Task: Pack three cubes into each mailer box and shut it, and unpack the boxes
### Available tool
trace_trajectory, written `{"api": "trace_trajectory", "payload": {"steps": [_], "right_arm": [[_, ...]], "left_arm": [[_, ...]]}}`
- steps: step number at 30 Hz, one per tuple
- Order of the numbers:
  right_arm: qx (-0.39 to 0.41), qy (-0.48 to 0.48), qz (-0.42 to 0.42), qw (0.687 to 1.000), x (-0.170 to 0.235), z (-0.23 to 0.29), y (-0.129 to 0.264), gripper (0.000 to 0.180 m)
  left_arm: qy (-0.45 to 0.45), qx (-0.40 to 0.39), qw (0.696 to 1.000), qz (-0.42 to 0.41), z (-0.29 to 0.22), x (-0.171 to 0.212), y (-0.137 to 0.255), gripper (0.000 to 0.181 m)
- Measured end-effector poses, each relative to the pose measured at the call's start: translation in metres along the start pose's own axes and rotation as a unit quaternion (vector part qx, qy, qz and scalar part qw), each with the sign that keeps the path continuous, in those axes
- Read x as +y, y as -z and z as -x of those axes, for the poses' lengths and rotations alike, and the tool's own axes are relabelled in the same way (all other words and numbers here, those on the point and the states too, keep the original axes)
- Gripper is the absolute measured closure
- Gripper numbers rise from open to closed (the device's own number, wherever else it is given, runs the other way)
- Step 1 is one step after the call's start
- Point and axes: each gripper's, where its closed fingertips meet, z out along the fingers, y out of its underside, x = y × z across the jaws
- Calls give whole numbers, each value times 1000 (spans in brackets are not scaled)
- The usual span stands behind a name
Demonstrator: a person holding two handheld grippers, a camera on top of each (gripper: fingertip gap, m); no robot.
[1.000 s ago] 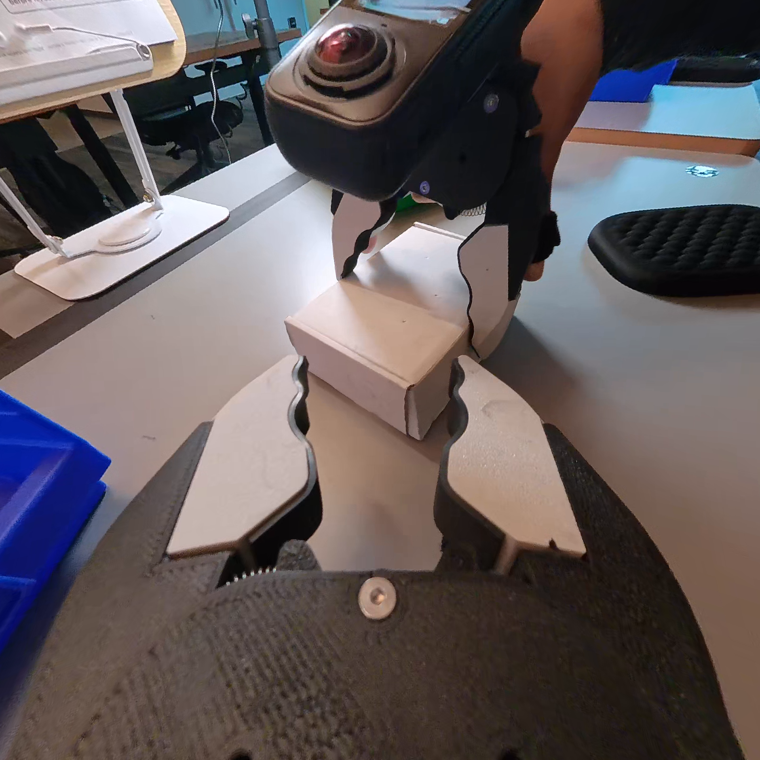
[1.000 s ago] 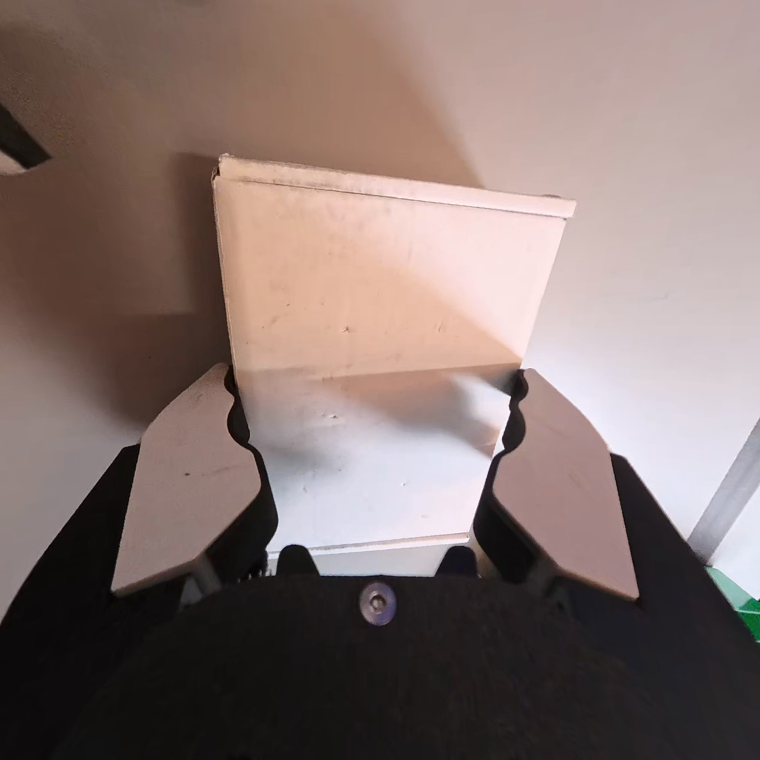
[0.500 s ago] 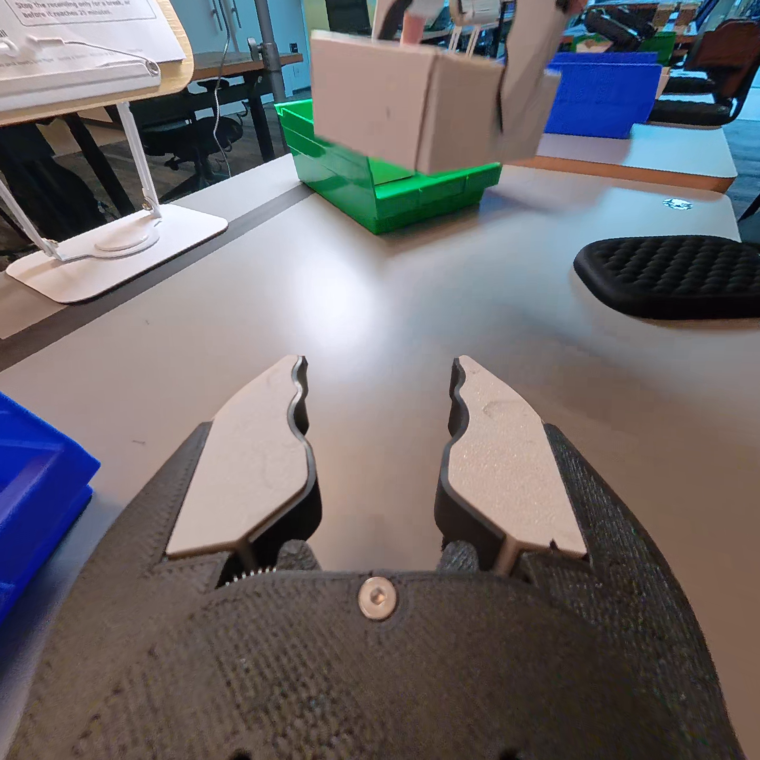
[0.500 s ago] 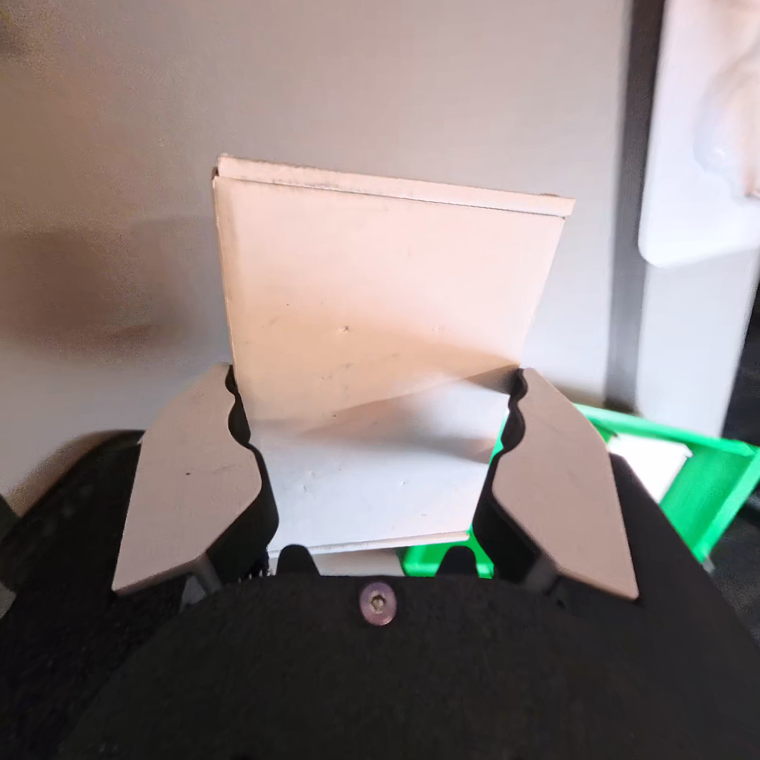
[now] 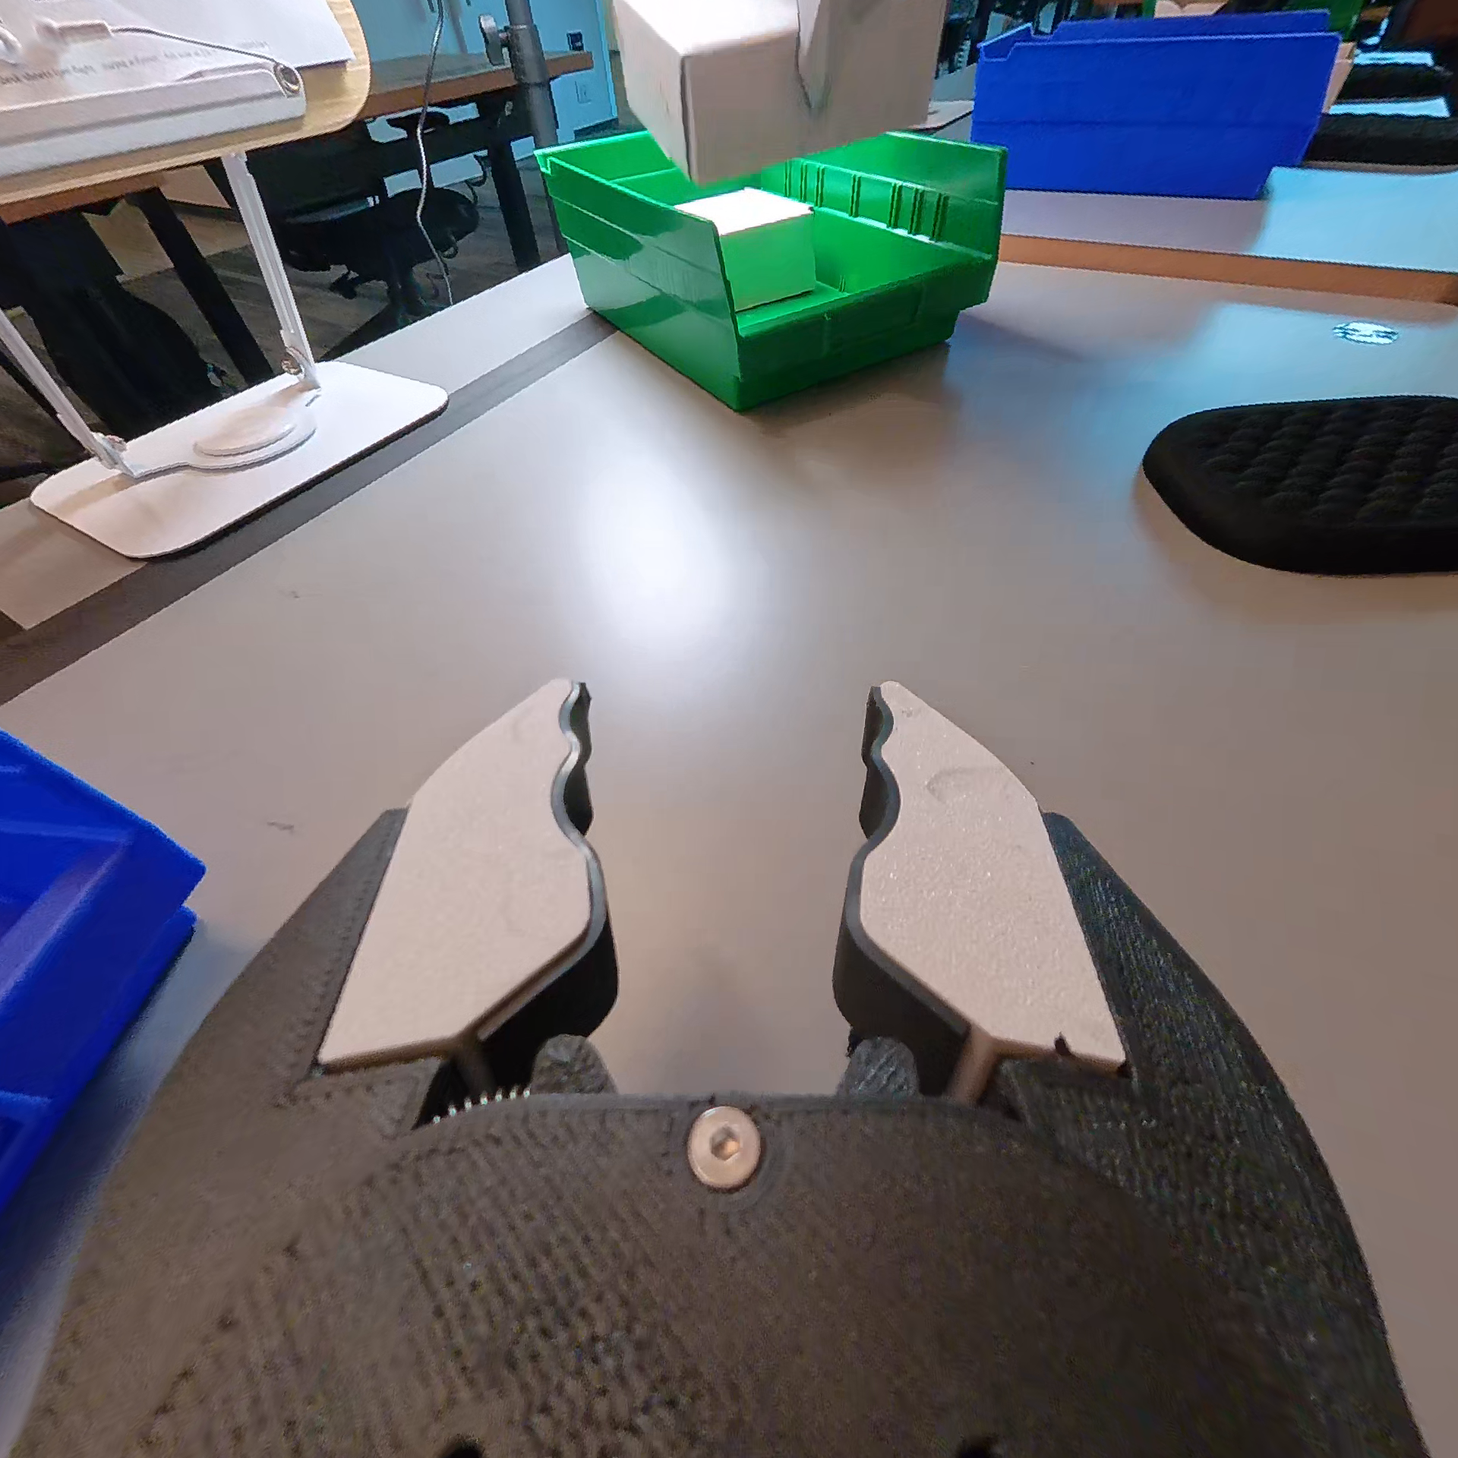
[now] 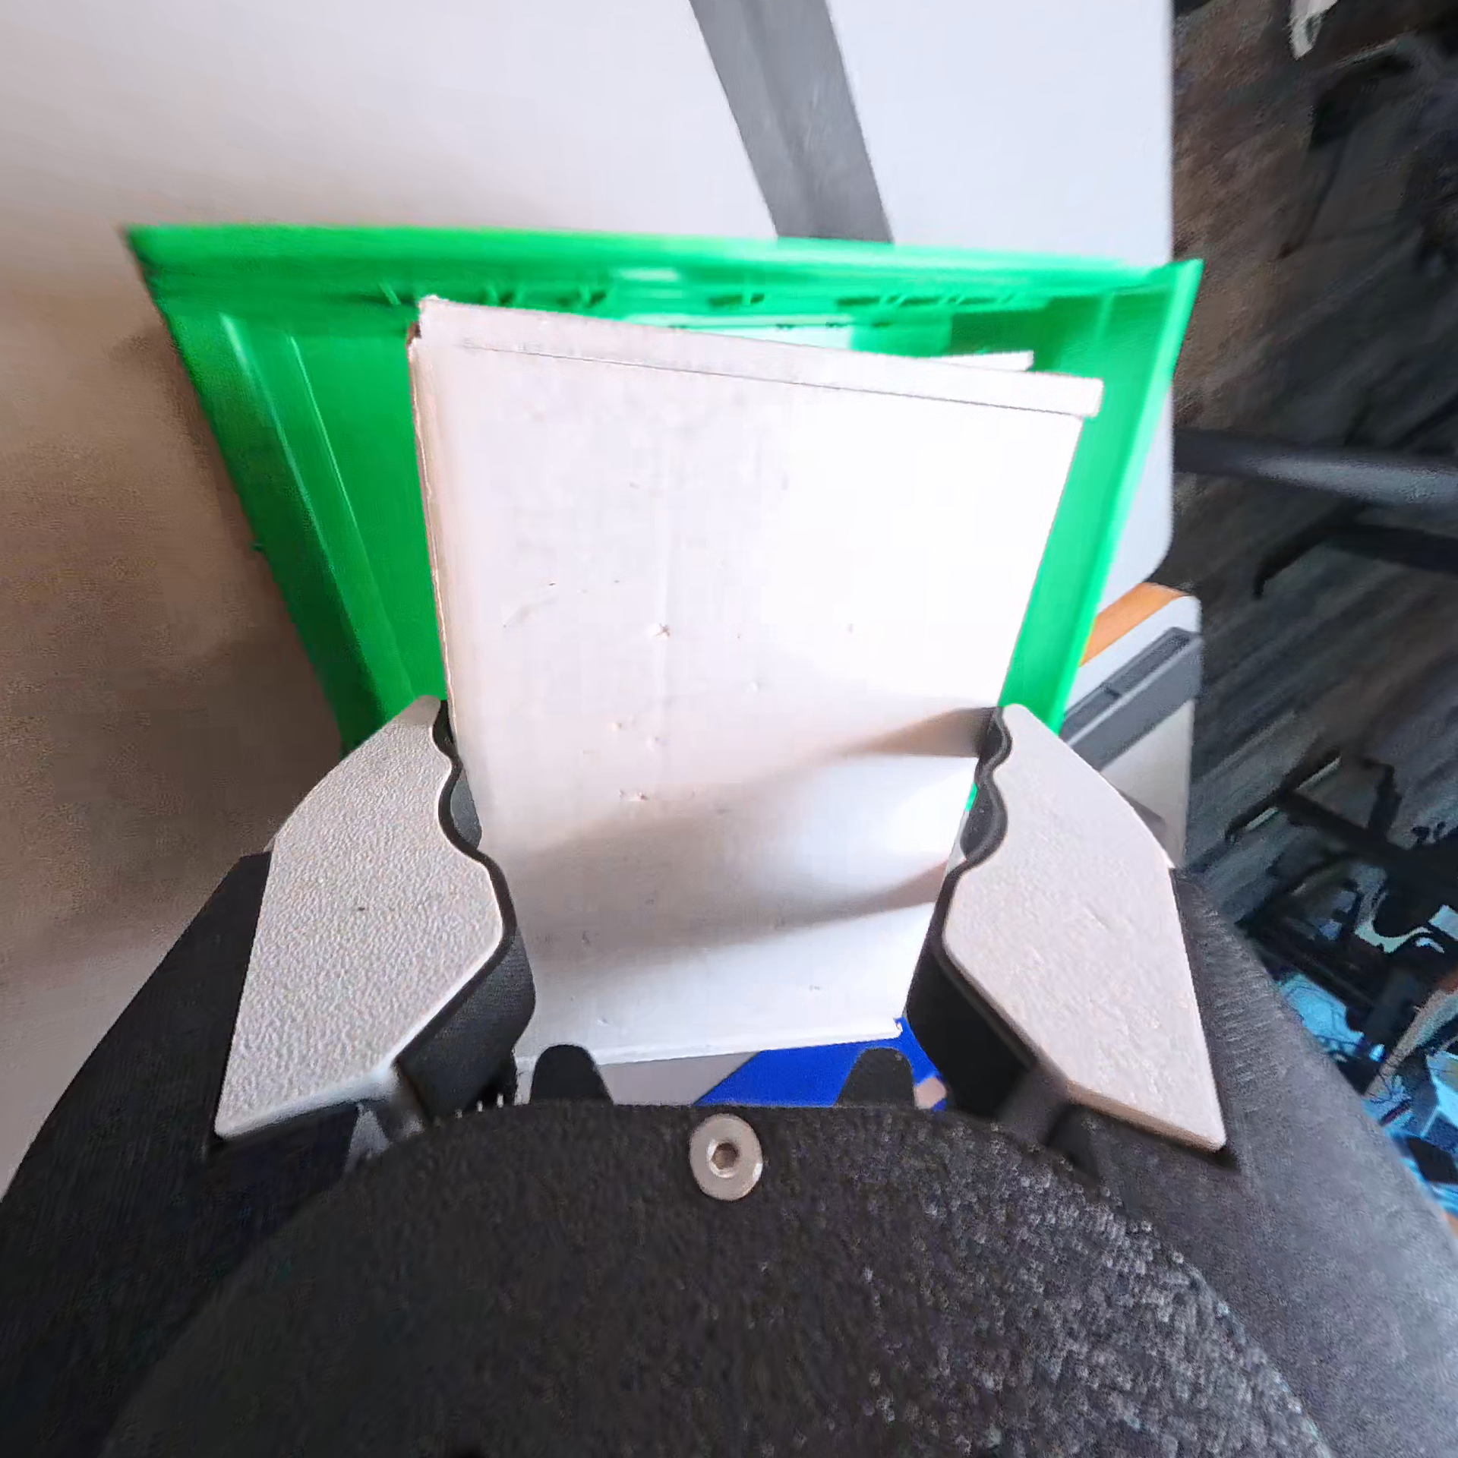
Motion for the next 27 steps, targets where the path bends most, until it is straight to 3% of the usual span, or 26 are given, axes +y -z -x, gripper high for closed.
{"api": "trace_trajectory", "payload": {"steps": [6,12,18,22,24,27], "right_arm": [[-63,30,23,997,10,37,-74,58],[-76,47,21,996,11,55,-113,57],[-33,18,-68,997,-5,40,-71,65],[-26,0,-168,985,-21,65,-24,91],[-42,20,-174,984,-18,95,-17,106],[-41,48,-145,987,-5,128,-26,110]], "left_arm": [[12,-7,1000,-13,7,-3,3,114],[16,-17,1000,-5,14,2,1,114],[23,-36,999,-7,24,2,5,113],[21,-80,997,7,58,-2,23,112],[6,-121,992,44,89,-1,41,112],[-6,-166,979,118,133,5,69,110]]}}
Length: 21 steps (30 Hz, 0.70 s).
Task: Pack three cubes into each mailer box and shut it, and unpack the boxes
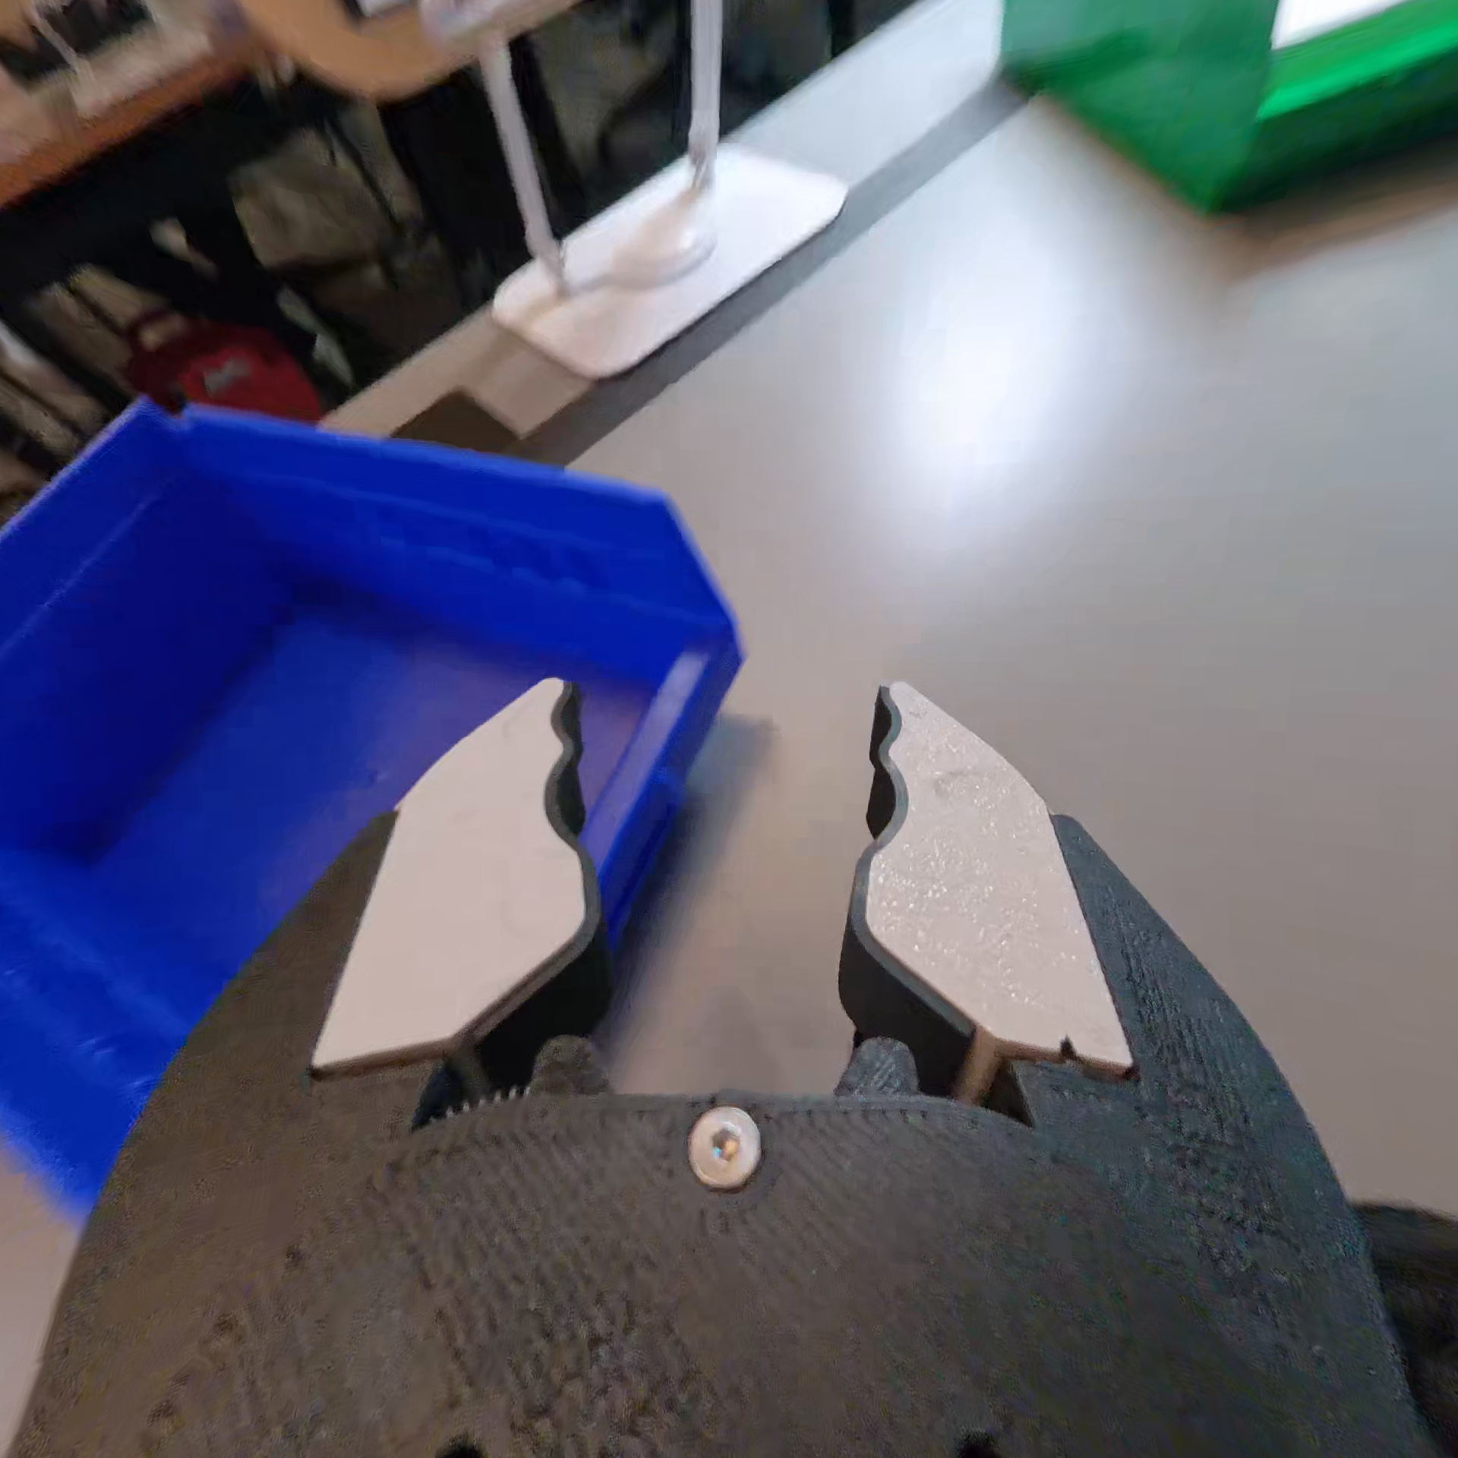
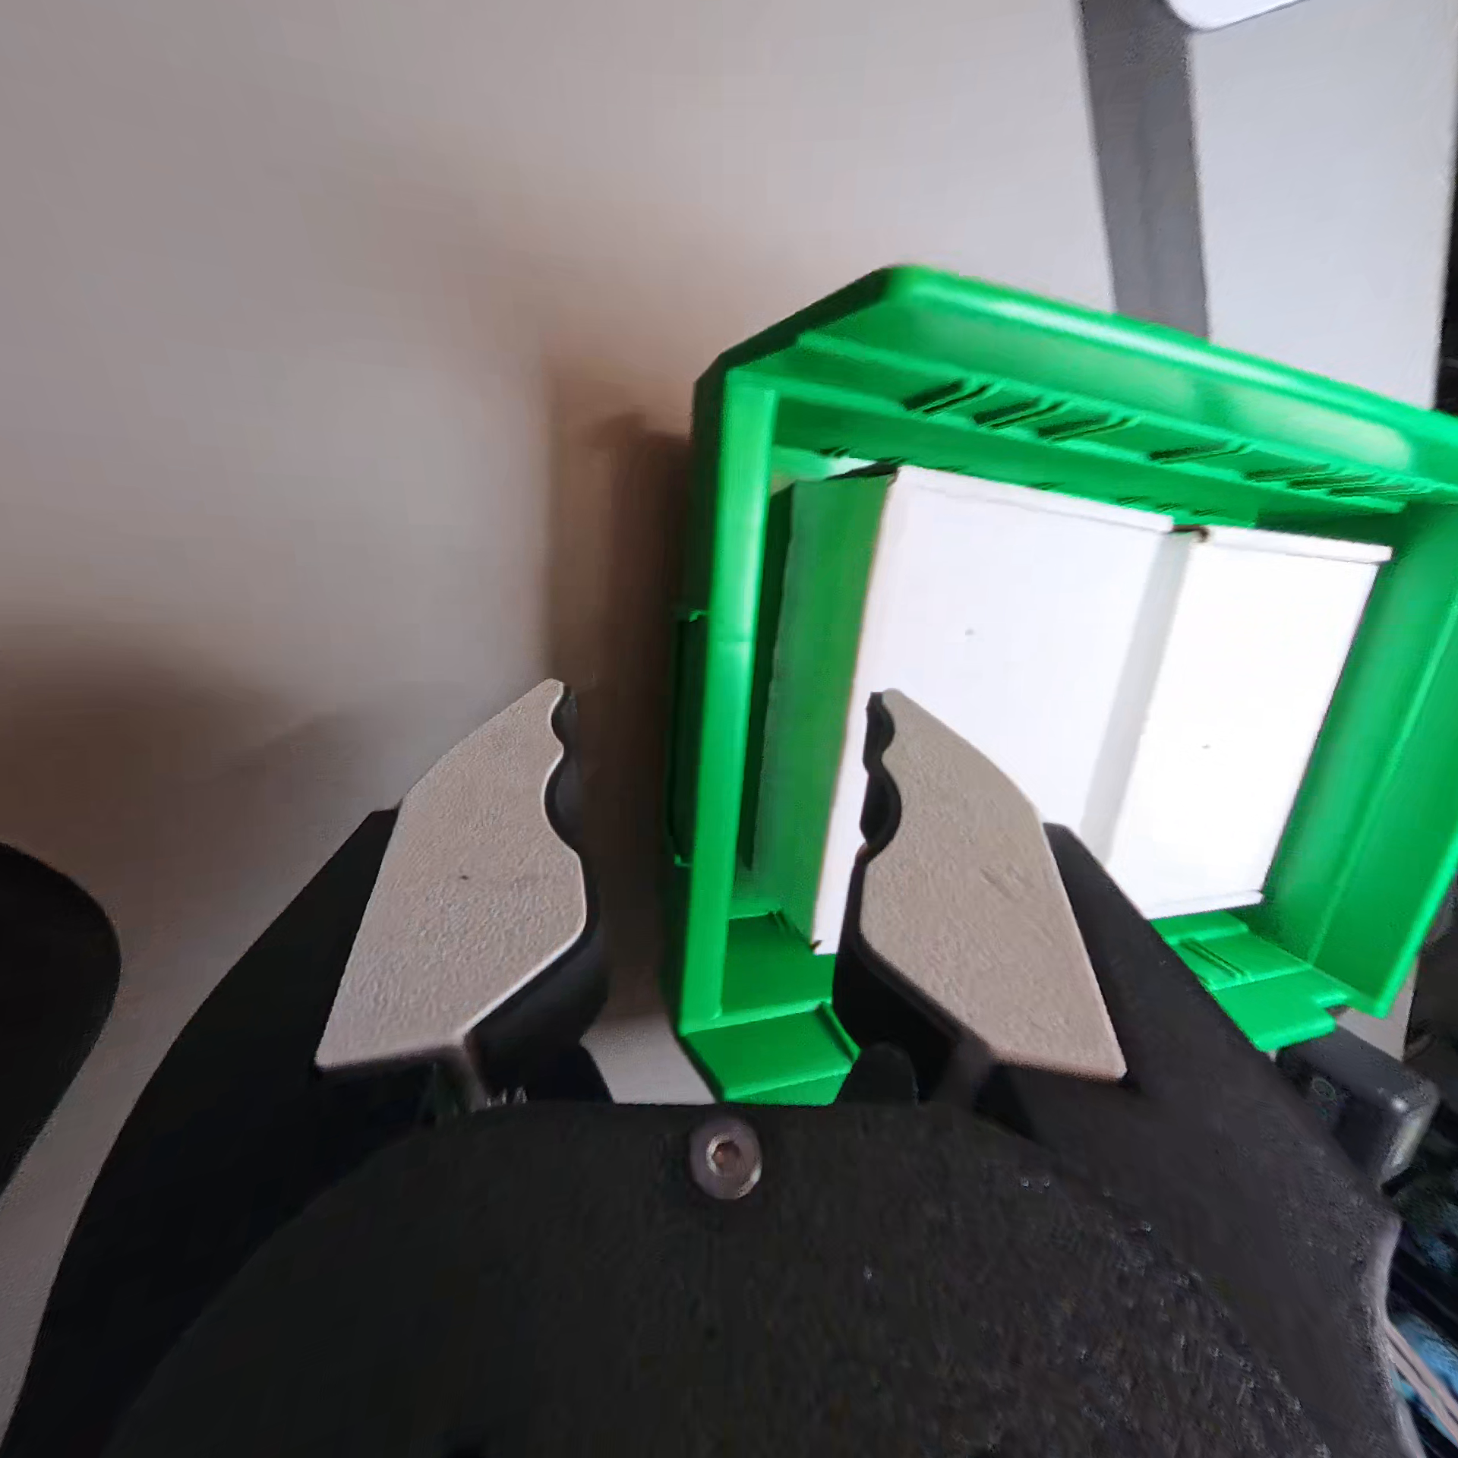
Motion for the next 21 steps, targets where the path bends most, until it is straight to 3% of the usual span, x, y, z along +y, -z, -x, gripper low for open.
{"api": "trace_trajectory", "payload": {"steps": [7,10,12,15,21], "right_arm": [[16,19,69,997,15,20,-46,115],[63,28,92,993,14,7,-60,132],[85,24,85,992,11,0,-65,148],[88,35,66,993,6,6,-65,151],[76,92,9,993,-26,66,-52,150]], "left_arm": [[-35,40,970,236,41,68,-31,108],[-74,50,945,314,48,97,-43,125],[-92,81,941,316,40,100,-49,152],[-138,69,940,305,36,95,-57,153],[-194,89,936,280,-7,78,-68,153]]}}
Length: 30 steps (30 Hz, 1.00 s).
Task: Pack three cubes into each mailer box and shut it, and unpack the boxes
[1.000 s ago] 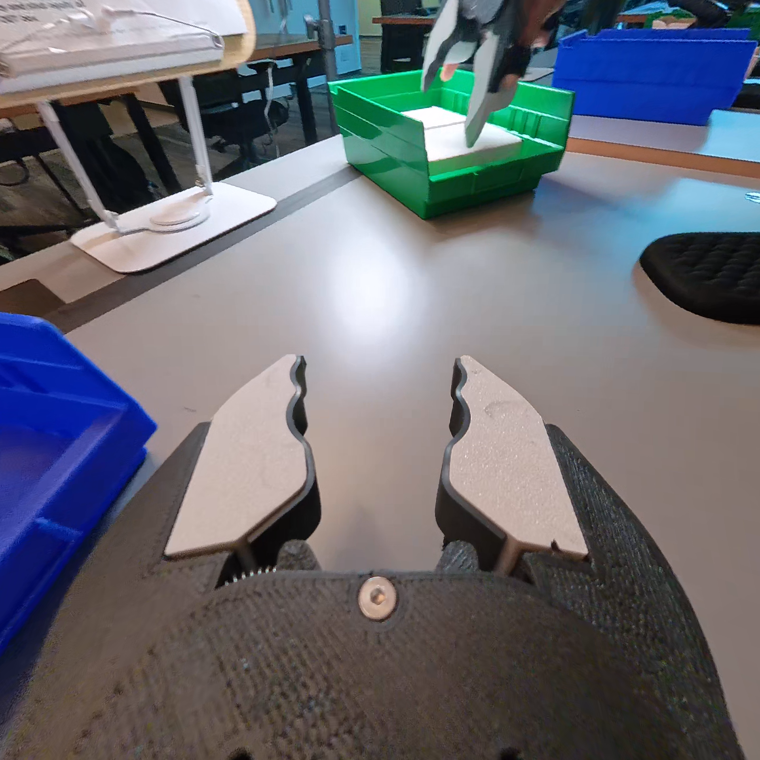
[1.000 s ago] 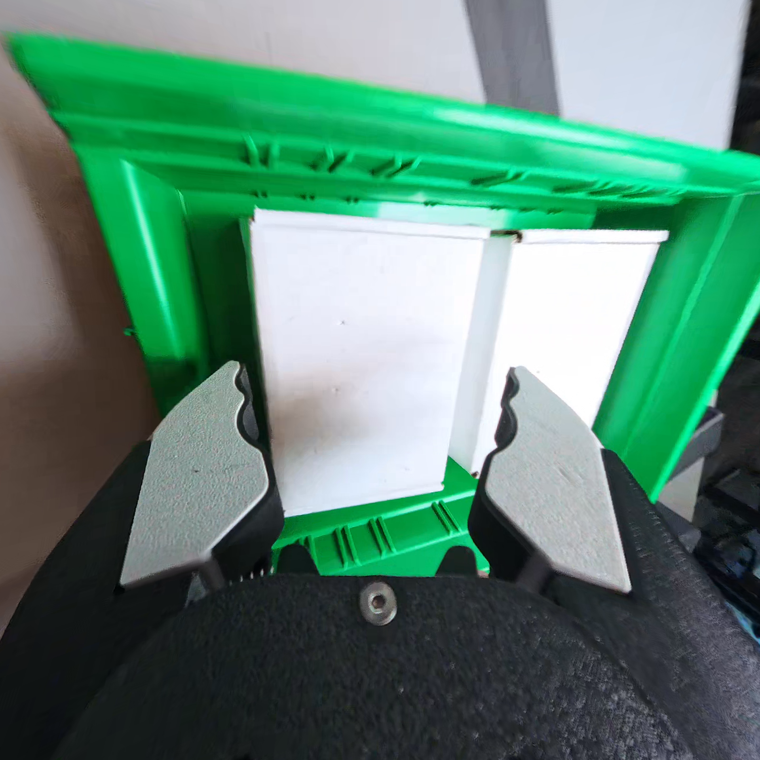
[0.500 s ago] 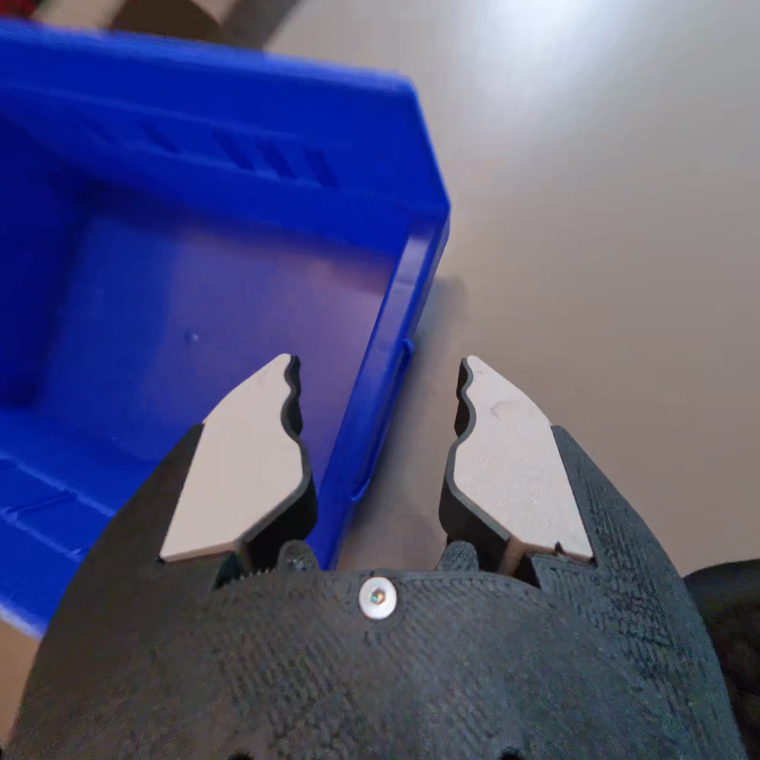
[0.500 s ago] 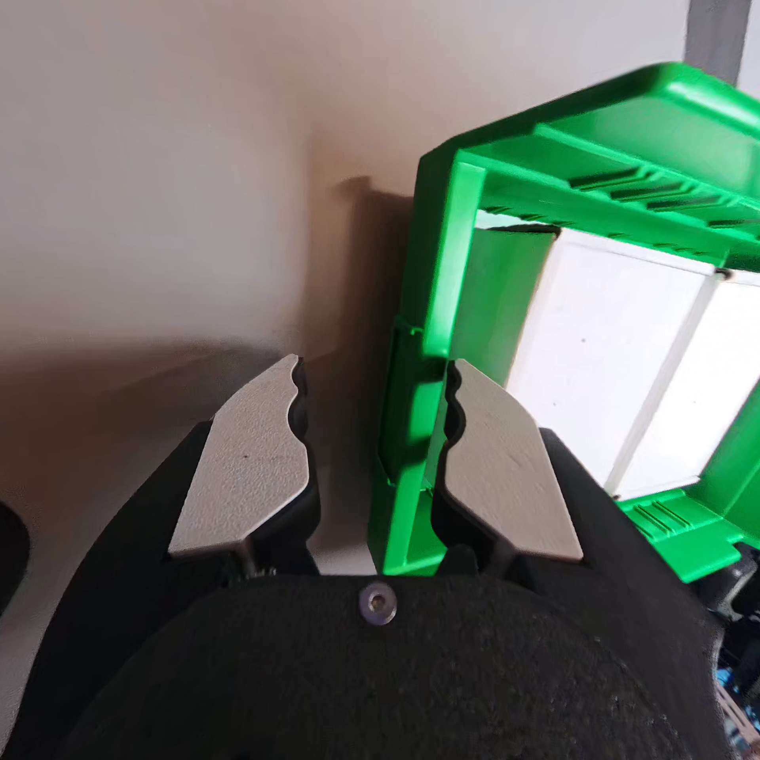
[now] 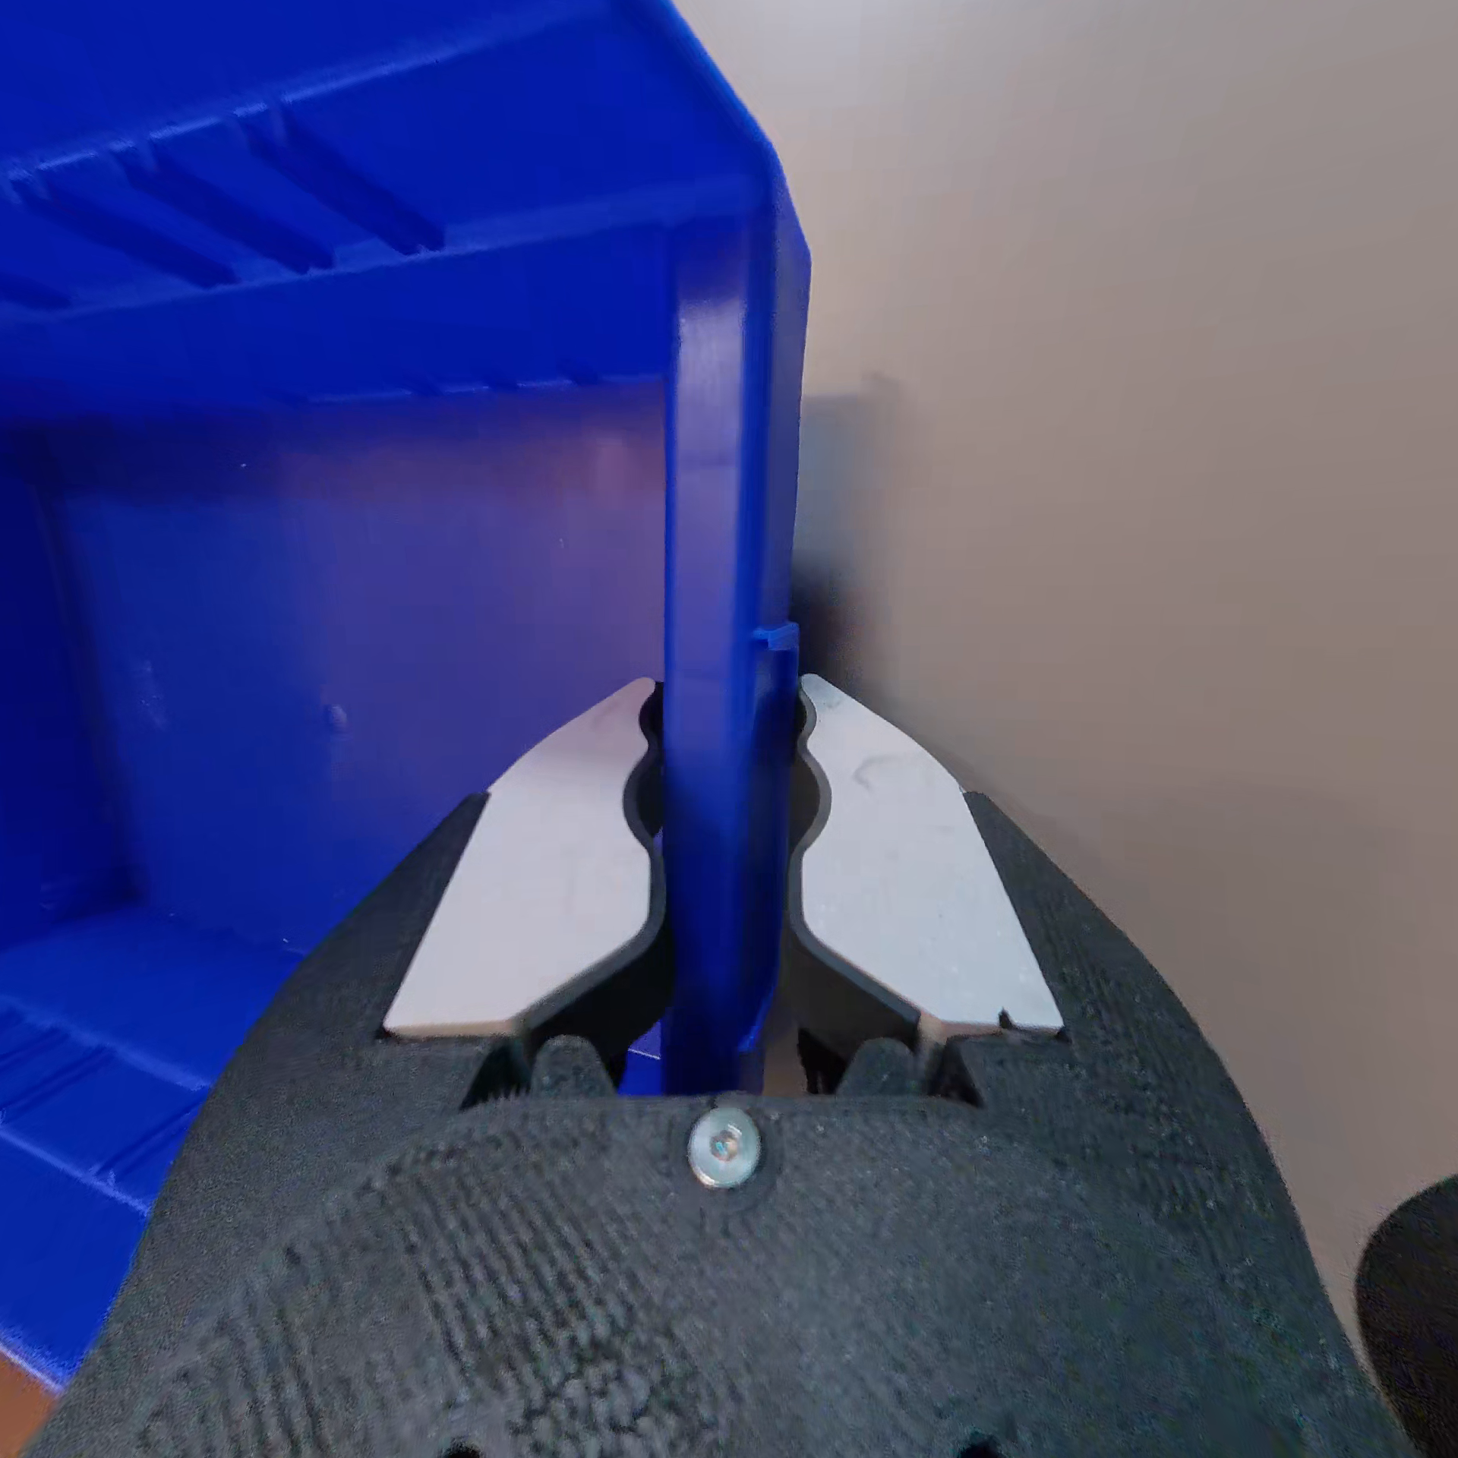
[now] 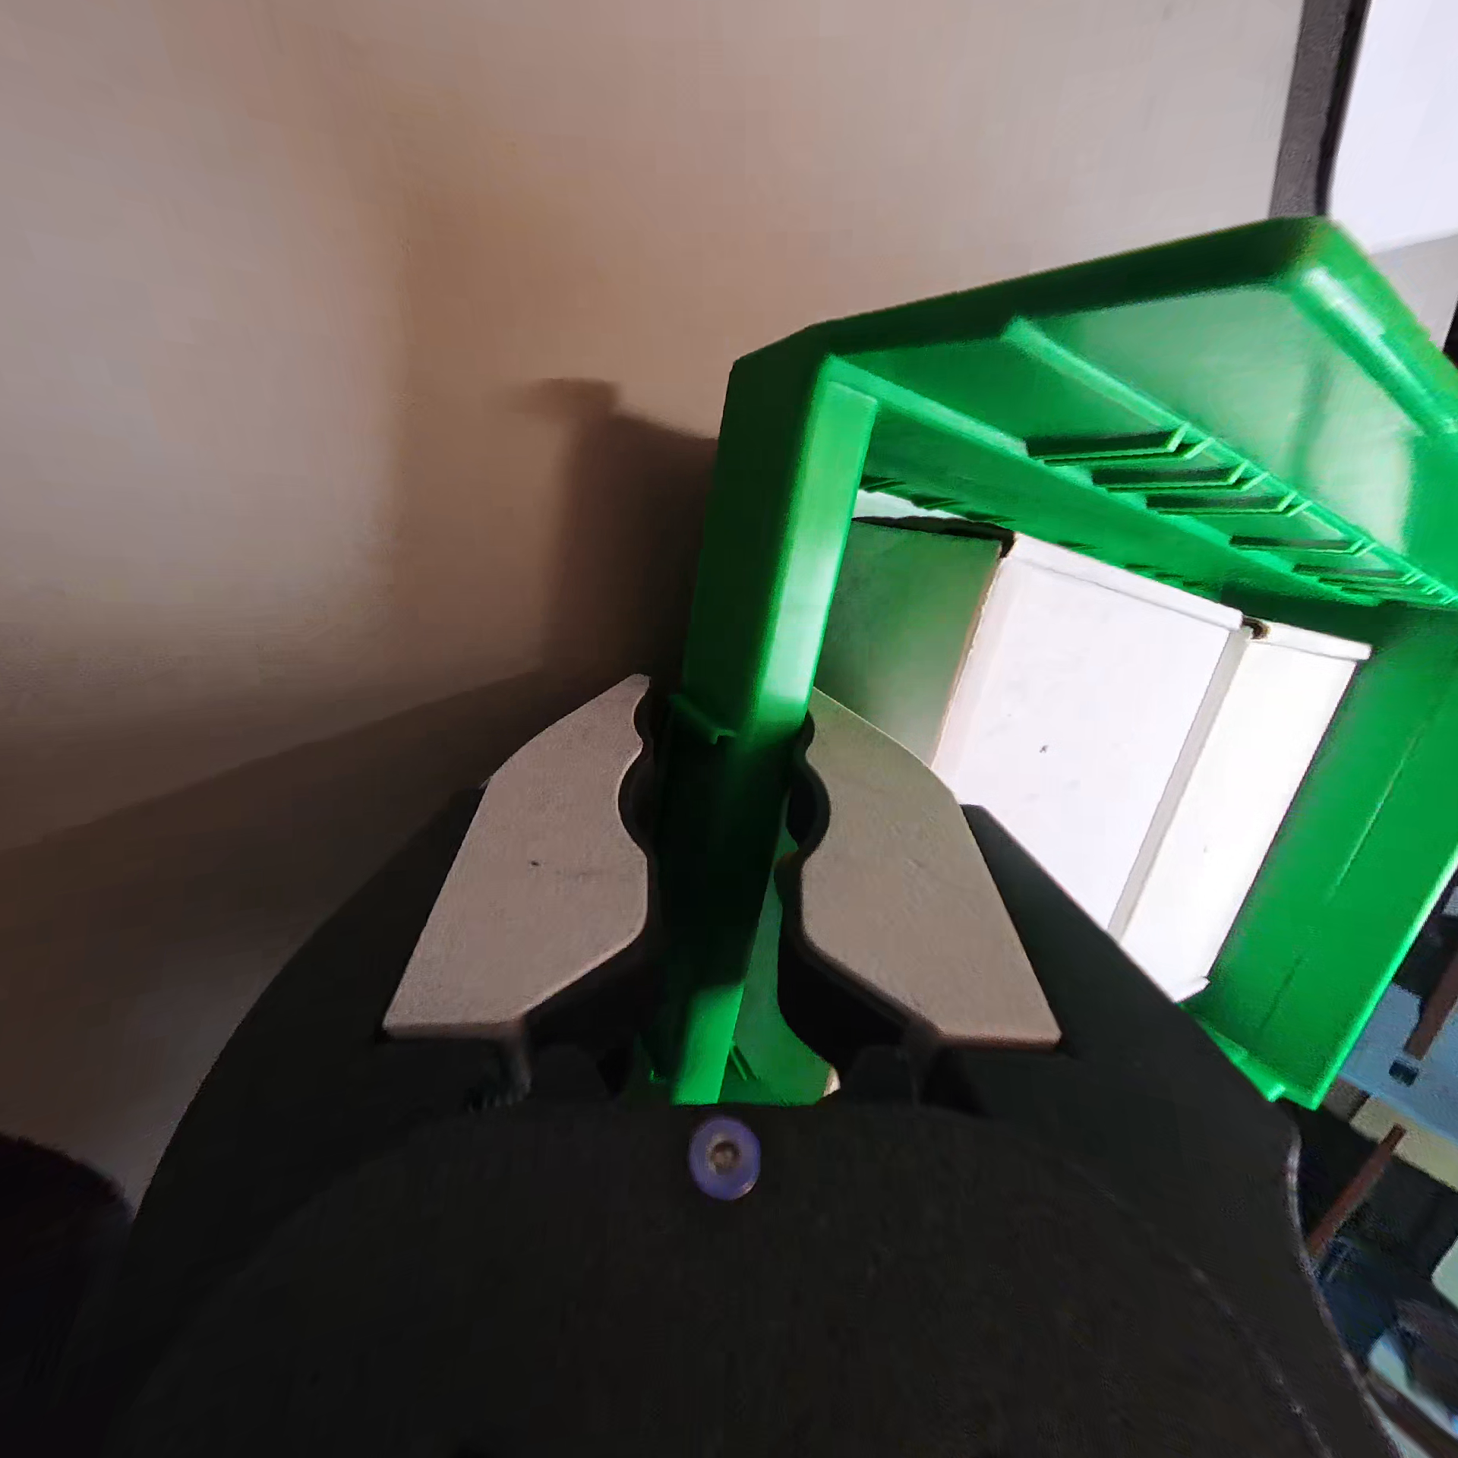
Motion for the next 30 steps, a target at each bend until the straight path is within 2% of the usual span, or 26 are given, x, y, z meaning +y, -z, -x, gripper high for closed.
{"api": "trace_trajectory", "payload": {"steps": [10,17,19,22,24,27,29,30], "right_arm": [[12,79,-62,995,-58,80,36,150],[4,64,-122,990,-84,119,57,149],[15,48,-146,988,-89,125,68,148],[8,-43,-235,971,-99,125,110,144],[13,-150,-303,941,-91,109,143,143],[102,-333,-344,872,-38,63,173,135],[187,-427,-317,826,13,39,174,126],[212,-456,-289,815,34,35,167,120]], "left_arm": [[-115,12,992,-57,-54,-93,-14,152],[-189,4,975,-119,-78,-131,-15,149],[-203,-11,964,-170,-85,-140,-6,150],[-130,-22,955,-266,-90,-153,30,142],[-54,8,939,-339,-103,-161,60,129],[98,94,898,-419,-133,-174,94,122],[181,128,865,-450,-149,-187,102,124],[214,127,858,-450,-154,-194,98,124]]}}
